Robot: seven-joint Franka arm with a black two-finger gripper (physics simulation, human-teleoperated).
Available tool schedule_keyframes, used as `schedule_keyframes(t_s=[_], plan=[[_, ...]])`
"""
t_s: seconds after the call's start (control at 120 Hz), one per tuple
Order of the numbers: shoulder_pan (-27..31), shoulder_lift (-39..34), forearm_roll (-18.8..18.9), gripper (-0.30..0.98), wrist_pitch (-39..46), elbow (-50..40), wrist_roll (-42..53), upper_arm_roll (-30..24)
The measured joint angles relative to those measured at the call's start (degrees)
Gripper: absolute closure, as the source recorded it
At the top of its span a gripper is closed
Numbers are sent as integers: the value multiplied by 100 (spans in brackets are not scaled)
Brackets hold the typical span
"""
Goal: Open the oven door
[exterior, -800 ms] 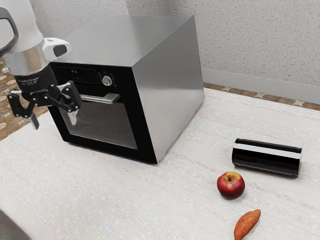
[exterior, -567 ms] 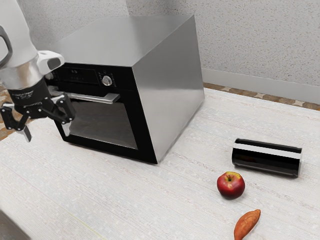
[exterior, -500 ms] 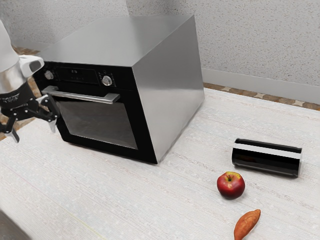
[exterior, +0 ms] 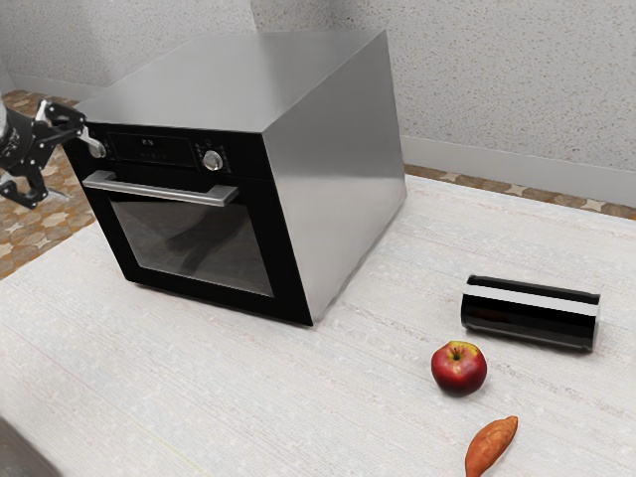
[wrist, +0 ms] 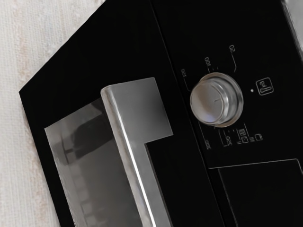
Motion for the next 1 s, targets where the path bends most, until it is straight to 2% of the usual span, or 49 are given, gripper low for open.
schedule_keyframes(t_s=[0.142, 0.442, 1.0], plan=[[172, -40, 43, 0, 334, -286, -231, -76], [193, 254, -194, 0, 606, -320, -791, -91], [-65, 198, -4, 0, 803, -720, -1359, -231]])
